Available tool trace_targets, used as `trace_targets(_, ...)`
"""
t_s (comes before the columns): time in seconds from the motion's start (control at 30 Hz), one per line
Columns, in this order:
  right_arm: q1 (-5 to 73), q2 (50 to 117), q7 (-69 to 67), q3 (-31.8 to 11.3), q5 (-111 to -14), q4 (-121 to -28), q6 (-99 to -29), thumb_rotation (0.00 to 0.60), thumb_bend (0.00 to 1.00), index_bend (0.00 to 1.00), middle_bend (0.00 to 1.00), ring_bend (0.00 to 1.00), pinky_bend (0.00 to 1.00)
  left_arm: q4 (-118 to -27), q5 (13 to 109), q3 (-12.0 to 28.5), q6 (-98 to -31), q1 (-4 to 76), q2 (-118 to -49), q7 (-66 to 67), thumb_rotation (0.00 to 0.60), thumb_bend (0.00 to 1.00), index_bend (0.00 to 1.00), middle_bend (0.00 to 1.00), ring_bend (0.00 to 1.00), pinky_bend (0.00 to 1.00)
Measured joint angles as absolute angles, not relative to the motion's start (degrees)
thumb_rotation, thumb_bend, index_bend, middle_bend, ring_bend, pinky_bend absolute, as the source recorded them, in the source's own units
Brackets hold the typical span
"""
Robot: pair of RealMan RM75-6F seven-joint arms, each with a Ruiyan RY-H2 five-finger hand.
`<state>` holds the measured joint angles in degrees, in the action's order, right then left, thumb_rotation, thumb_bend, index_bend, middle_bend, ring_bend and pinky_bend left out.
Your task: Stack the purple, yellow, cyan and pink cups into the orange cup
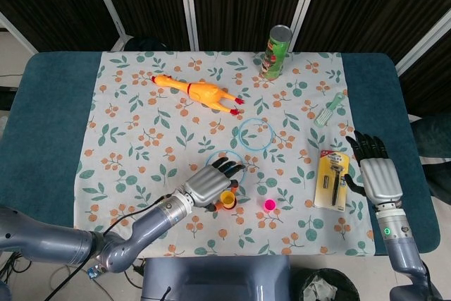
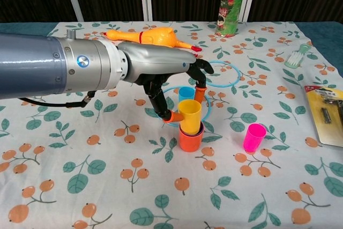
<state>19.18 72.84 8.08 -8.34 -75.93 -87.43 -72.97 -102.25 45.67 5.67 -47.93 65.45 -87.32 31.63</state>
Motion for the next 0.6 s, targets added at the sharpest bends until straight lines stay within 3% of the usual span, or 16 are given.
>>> trace_targets(0.17, 19.24, 72.85, 7.86, -8.23, -75.97, -87.36, -72.56, 0.6, 0.41, 0.1, 0.0, 0.0, 0.06, -101.79, 45.38, 4.91, -48.85, 65.77, -87.39, 33.2, 0.6, 0.18, 0.1, 0.0, 0.0, 0.0)
trace_targets(0.23, 19.32, 72.84, 7.76, -8.24, -75.93, -87.31, -72.3, 0.6, 0.41, 0.1, 0.0, 0.0, 0.06, -101.78, 45.03, 4.56, -48.8, 66.12, -87.29, 34.08, 0.6, 0.15, 0.03, 0.0, 0.0, 0.0)
trace_targets(0.6, 21.03, 71.89, 7.9, -9.12, -75.3, -87.98, -69.66, 0.6, 0.41, 0.1, 0.0, 0.0, 0.06, -102.84, 47.55, 5.93, -53.7, 64.86, -86.11, 32.63, 0.6, 0.13, 0.02, 0.0, 0.0, 0.0)
